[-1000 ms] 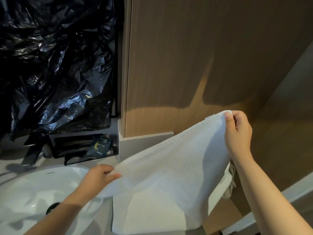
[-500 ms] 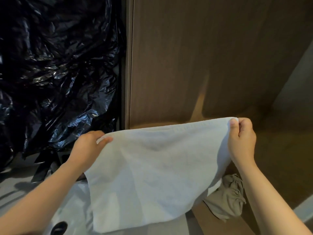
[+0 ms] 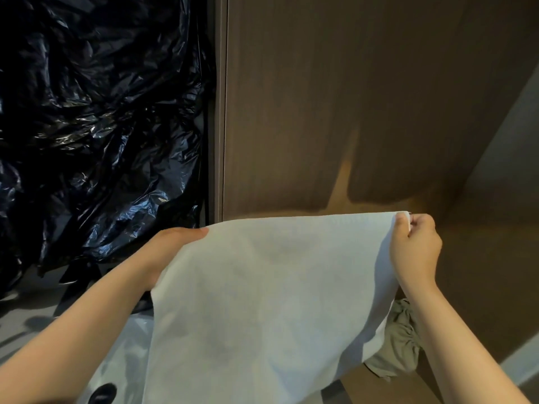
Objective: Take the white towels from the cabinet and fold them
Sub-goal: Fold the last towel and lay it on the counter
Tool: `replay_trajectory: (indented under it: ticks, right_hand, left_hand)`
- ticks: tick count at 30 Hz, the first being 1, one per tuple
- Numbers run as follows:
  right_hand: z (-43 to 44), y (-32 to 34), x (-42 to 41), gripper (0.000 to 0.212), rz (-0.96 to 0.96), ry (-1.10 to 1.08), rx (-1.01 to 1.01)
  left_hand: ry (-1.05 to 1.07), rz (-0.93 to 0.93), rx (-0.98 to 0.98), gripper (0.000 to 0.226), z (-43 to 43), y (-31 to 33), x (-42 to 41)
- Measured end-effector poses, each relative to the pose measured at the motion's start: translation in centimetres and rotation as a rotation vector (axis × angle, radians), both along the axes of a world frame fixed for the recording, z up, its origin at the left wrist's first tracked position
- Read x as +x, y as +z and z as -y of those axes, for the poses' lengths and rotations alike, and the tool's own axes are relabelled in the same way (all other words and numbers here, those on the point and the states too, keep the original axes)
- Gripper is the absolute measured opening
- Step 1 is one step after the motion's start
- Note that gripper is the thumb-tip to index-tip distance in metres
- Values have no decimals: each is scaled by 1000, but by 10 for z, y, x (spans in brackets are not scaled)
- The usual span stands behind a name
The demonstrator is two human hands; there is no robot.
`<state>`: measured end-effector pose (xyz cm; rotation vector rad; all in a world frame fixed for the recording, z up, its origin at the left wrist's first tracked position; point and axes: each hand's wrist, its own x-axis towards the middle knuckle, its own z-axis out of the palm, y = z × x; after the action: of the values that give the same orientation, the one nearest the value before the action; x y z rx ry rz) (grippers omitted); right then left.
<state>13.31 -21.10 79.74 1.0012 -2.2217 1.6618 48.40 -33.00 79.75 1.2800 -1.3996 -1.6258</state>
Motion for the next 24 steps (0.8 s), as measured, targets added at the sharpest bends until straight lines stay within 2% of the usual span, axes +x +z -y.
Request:
replay_trajectory:
  ticks: [2,5,10,16,20,24]
  right_hand:
    - [-2,-2,7,22,65,27,-6]
    - [-4,-5,29,23,140,120,-16]
    - [-11,-8,77,26,136,356,-85]
    - [-20,-12,131,14,146,654,-30]
    - [-21,-22,149,13,212,721,-5]
    - [-26,-31,159,15,290,757,-10]
  left_hand:
    - [-46,-34,106,22,-2,2,-2]
    - [-31,-112,160,25,-7,-1,-15]
    - [-74,-159,135,28,-21,-6,-38]
    - [-91,-241,112,23,-34,-2,-49]
    - [-174,-396,172,26,-49,-3,-49]
    - [-207,-537,226,42,-65,-17,-44]
